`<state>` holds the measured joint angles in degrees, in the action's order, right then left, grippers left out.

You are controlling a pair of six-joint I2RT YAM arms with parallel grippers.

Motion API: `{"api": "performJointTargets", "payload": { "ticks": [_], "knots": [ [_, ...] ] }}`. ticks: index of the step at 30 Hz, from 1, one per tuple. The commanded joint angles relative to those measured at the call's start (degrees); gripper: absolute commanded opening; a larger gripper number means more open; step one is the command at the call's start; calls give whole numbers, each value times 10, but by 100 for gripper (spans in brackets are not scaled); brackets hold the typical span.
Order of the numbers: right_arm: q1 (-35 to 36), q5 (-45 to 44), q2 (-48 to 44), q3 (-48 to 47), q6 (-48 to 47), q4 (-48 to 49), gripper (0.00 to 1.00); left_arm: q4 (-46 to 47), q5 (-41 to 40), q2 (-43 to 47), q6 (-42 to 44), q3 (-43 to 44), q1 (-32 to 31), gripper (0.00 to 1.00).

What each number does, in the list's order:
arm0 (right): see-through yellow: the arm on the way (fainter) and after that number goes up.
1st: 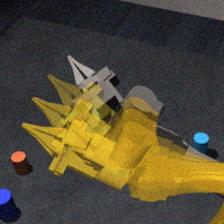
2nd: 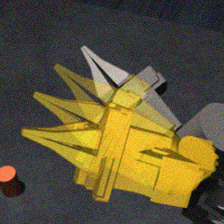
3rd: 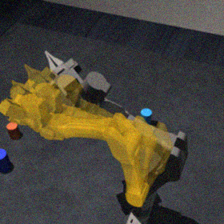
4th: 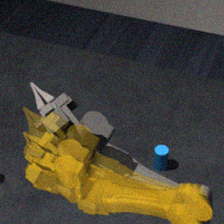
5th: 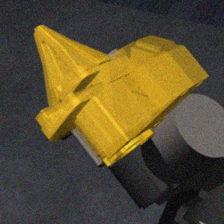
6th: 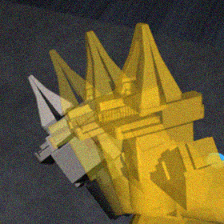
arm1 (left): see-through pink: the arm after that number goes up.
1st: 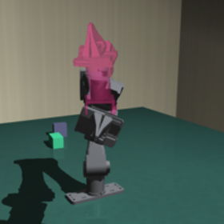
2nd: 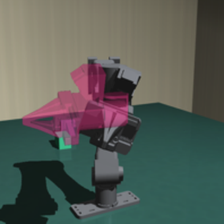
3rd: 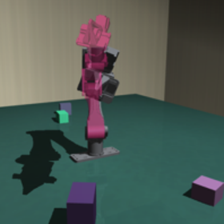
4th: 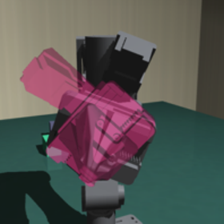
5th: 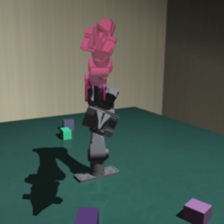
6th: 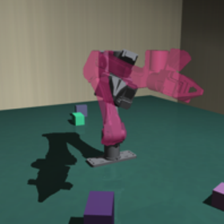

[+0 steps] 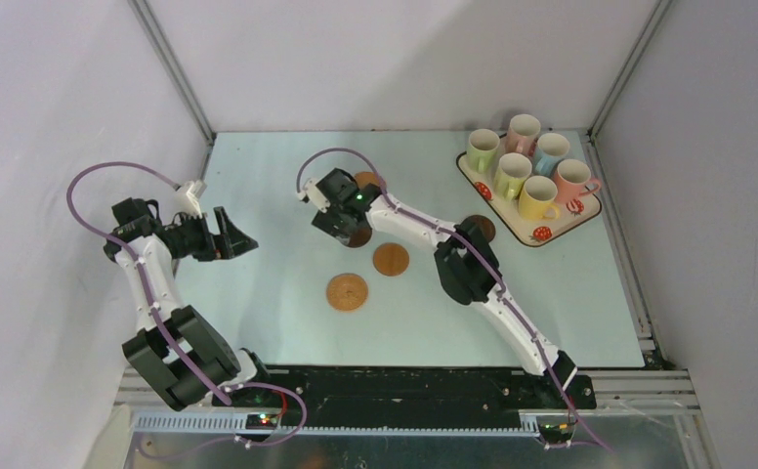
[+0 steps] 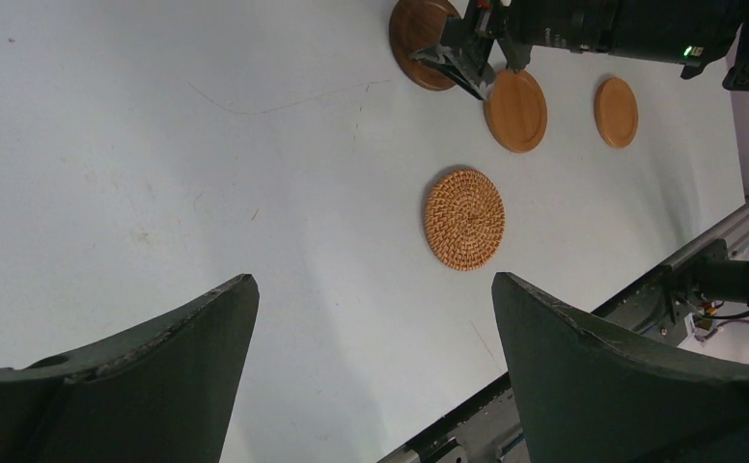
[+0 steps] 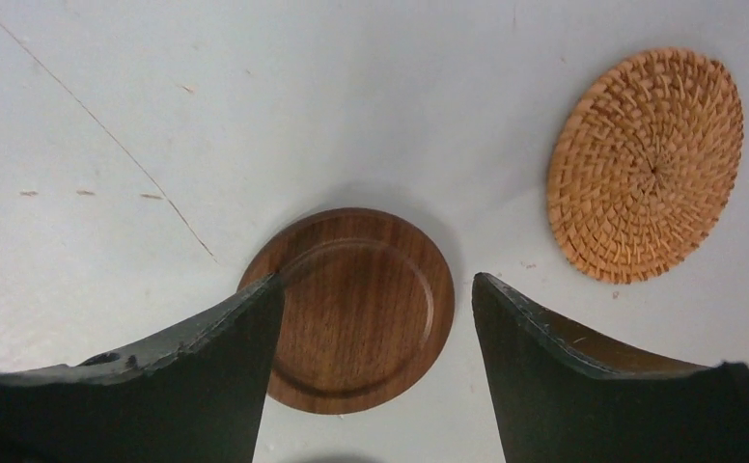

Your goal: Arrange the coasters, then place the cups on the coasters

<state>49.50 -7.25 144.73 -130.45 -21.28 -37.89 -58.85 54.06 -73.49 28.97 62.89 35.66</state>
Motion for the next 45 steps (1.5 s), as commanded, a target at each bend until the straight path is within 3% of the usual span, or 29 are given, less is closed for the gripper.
{"api": "performJointTargets", "payload": {
  "ticks": [1, 17, 35, 41, 45],
  "knots": [
    [15, -20, 29, -35, -9, 15, 77, 3, 12, 11, 2, -2, 7, 98],
    [38, -106, 84, -88, -83, 138, 79, 4, 10, 10, 0, -2, 9, 98],
    [46, -91, 76, -133, -125, 198, 84, 6, 9, 8, -2, -2, 11, 98],
    [41, -56, -14, -103, -103, 82, 84, 5, 12, 5, -2, -2, 12, 98],
    [28, -22, -170, 70, -105, 31, 83, -1, 17, 3, 3, 1, 12, 98]
  ]
}}
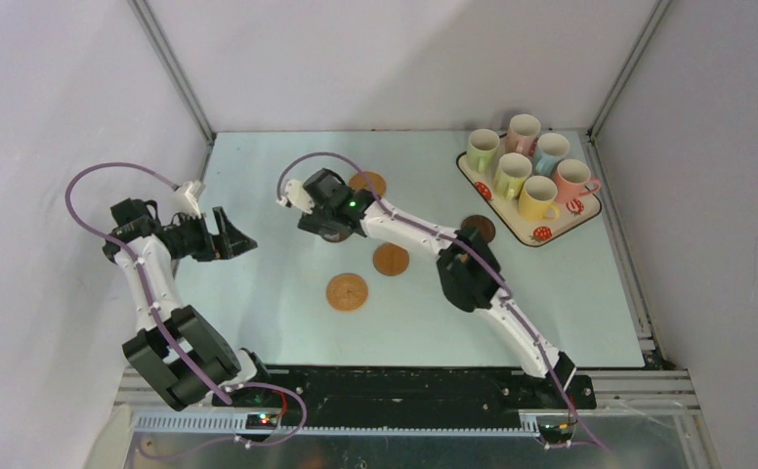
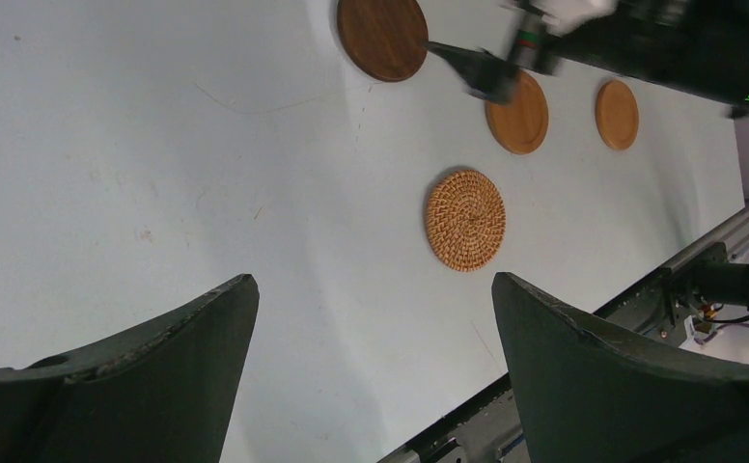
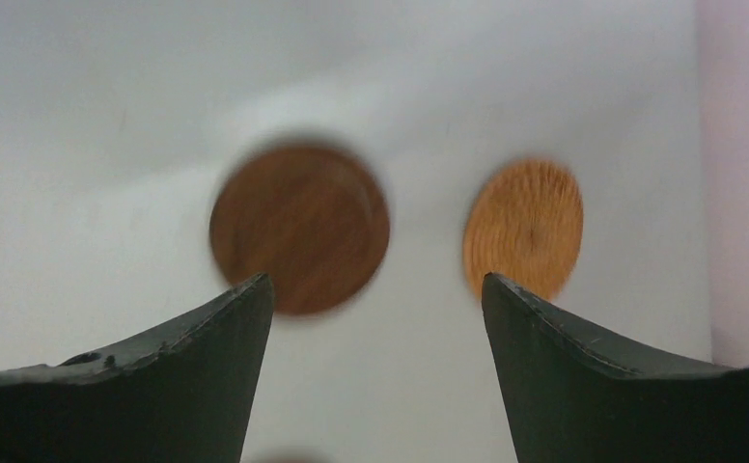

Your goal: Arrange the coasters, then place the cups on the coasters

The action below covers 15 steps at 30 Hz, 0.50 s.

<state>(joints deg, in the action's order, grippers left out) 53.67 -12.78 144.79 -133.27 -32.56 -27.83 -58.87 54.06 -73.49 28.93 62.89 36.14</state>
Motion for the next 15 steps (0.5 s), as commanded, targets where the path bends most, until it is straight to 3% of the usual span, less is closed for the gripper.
{"api": "performJointTargets", "payload": {
  "ticks": [1, 8, 15],
  "knots": [
    [-16, 33, -227, 169, 6, -73, 83, -2, 18, 3, 6, 2, 7, 98],
    [-118, 15, -445, 468, -4, -108, 82, -16, 33, -2, 20, 7, 8, 98],
    [-288, 35, -487, 578, -1, -94, 73, -31, 43, -17, 32, 12, 7, 98]
  ]
}}
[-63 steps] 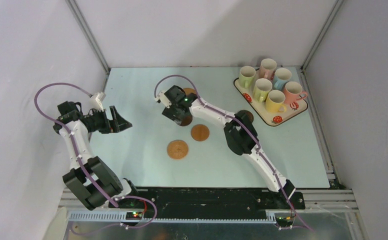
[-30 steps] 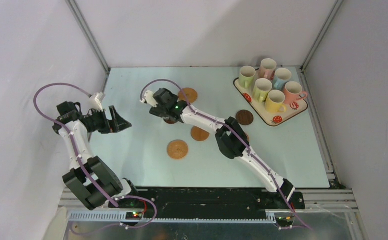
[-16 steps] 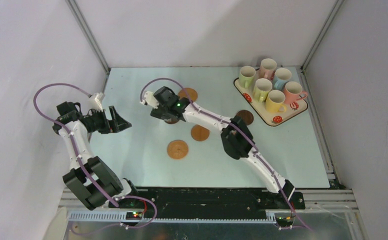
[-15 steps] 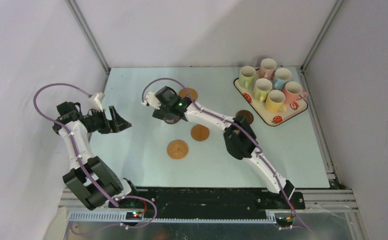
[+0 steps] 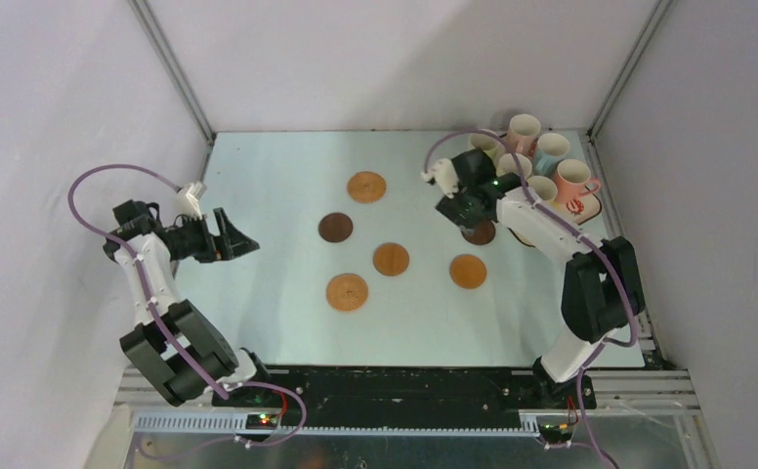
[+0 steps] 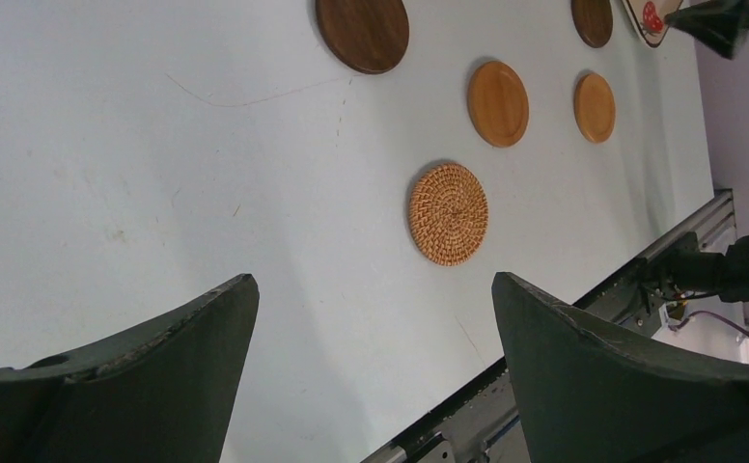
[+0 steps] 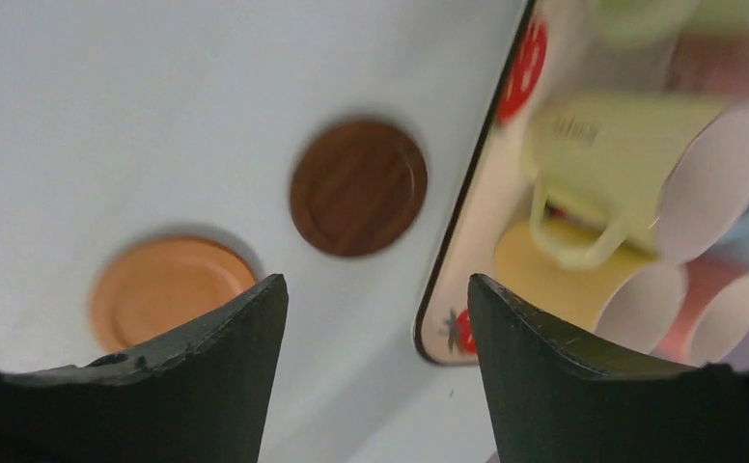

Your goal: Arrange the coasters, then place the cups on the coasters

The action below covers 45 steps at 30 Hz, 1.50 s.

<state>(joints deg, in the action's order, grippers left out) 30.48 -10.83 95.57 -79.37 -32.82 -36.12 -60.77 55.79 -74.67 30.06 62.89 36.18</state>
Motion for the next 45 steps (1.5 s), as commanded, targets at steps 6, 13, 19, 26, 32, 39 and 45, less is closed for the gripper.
{"api": "performJointTargets", "payload": {
  "ticks": [6, 13, 19, 26, 32, 39, 45],
  "knots": [
    [-86, -26, 35, 83, -6, 57, 71, -16, 24, -6, 22, 13, 7, 98],
    [-83, -68, 104, 84, -15, 108, 71, -13, 21, -2, 21, 10, 6, 98],
    [-69, -100, 129, 84, -37, 166, 71, -13, 23, -8, 22, 11, 7, 98],
    [-31, -83, 154, 80, -46, 175, 72, -14, 24, -7, 23, 11, 7, 98],
    [-6, -16, 171, 53, 0, 149, 72, -16, 24, -5, 25, 11, 6, 98],
    [24, 28, 185, 4, 43, 131, 72, -17, 24, 1, 27, 11, 7, 98],
    [35, 57, 236, -104, 83, 90, 72, -18, 24, 6, 27, 10, 7, 98]
  ]
}}
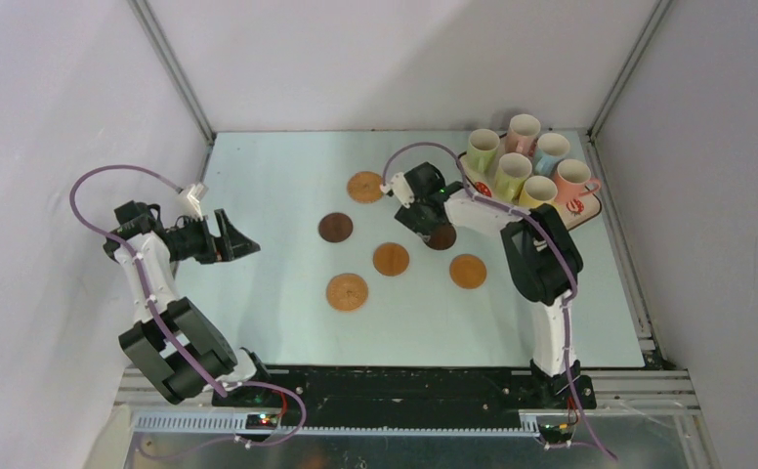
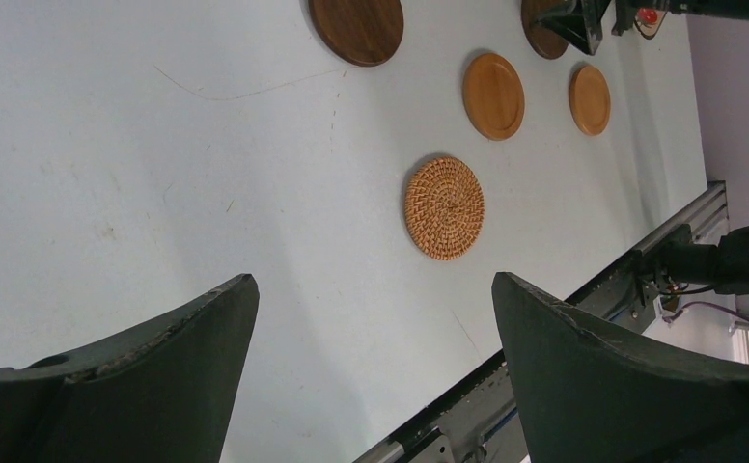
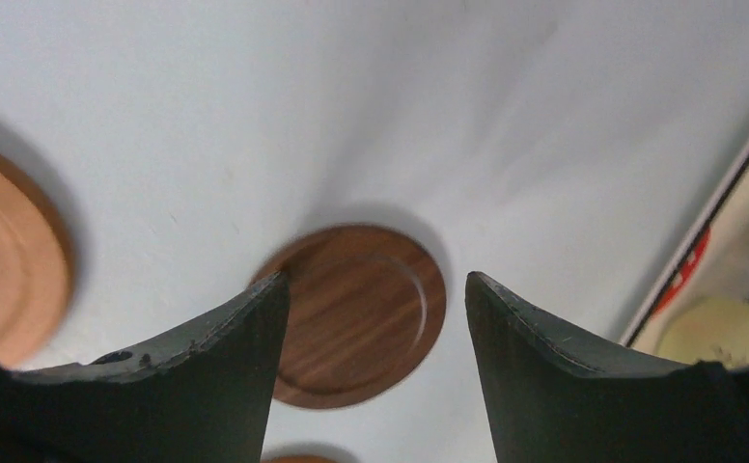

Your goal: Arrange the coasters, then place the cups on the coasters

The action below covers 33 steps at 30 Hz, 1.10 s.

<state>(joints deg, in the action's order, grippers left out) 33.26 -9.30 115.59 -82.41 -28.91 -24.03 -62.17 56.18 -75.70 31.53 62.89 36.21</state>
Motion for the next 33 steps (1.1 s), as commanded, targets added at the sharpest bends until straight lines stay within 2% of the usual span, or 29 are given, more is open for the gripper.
{"api": "performJointTargets", "payload": {
  "ticks": [1, 9, 13, 18, 24, 29, 33],
  "knots": [
    [9, 44, 43, -87, 50, -39, 72, -4, 20, 17, 13, 10, 7, 98],
    [42, 37, 120, -196, 64, -59, 71, -5, 19, 17, 13, 11, 8, 98],
    [50, 12, 112, -210, 65, -63, 72, -4, 18, 19, 13, 10, 9, 98],
    [15, 64, 48, -179, 50, -133, 72, -4, 21, 16, 14, 11, 9, 98],
    [-49, 158, -69, -79, 17, -193, 76, -7, 24, 10, 18, 13, 9, 98],
    [-95, 179, -96, -17, -38, -214, 86, -10, 27, 2, 19, 15, 8, 98],
    [-122, 194, -75, -14, -82, -229, 90, -16, 29, -5, 23, 18, 8, 98]
  ]
}}
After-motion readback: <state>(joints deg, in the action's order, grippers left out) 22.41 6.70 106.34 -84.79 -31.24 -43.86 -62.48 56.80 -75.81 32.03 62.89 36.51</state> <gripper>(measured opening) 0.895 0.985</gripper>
